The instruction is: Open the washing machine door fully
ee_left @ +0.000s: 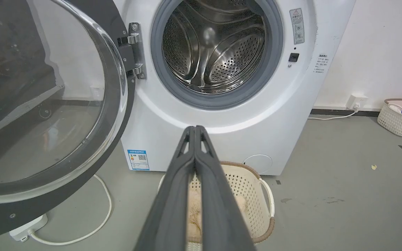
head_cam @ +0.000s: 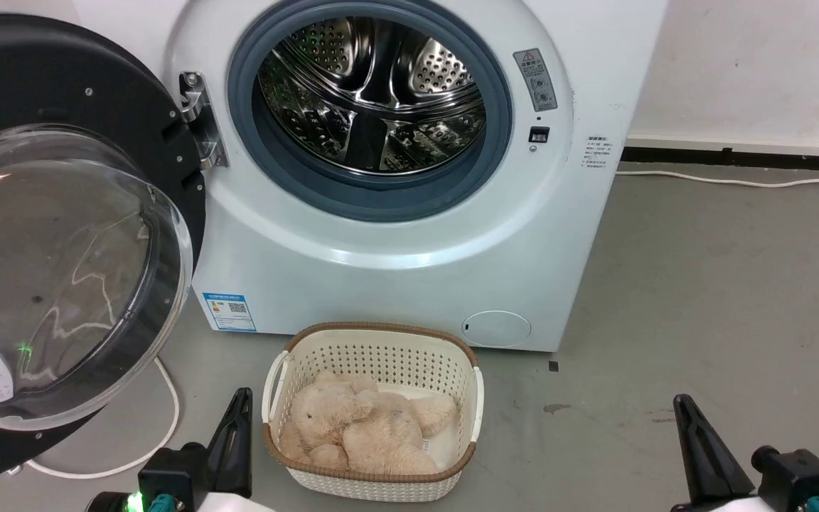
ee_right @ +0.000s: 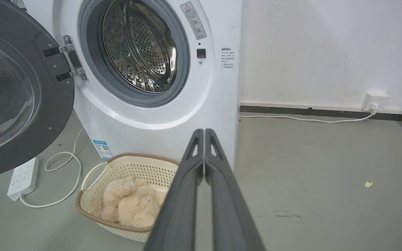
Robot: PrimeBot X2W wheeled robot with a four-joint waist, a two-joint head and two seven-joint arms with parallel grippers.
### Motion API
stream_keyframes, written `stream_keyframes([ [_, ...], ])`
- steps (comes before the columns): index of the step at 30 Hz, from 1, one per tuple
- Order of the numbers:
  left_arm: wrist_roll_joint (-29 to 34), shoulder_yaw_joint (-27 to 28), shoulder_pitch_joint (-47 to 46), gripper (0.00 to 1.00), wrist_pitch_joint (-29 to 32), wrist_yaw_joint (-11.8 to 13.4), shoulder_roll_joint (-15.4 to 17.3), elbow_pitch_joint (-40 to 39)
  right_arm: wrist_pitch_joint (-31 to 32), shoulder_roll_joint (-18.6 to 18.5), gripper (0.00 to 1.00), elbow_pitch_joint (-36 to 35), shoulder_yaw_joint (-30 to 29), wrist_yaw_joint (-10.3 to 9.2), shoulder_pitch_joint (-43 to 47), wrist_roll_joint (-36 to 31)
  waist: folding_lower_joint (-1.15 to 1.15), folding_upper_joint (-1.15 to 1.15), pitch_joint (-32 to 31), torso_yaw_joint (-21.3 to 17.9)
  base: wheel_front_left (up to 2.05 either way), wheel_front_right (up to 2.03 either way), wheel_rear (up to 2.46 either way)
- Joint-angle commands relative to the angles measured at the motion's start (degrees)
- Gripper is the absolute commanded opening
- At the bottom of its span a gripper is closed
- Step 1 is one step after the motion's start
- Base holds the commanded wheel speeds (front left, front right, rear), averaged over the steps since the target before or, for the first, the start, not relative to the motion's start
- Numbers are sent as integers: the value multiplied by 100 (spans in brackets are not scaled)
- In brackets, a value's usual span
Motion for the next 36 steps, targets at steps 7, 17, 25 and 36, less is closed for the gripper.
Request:
stream_keyframes([
  [7,161,120,-132,0,97,-70,-87,-33,97,7,0,-46,15,2,-152,-115,0,0,16,-9,0,0,0],
  [17,316,246,-172,0,210,-150,-180,-47,210,8,0,-67,25,2,-224,-196,0,0,39,-22,0,0,0],
  [25,439,347,-205,0,301,-213,-254,-59,301,9,0,-84,32,3,-282,-261,0,0,58,-33,0,0,0],
  [36,609,485,-249,0,425,-300,-355,-74,425,11,0,-107,43,3,-361,-351,0,0,83,-47,0,0,0],
])
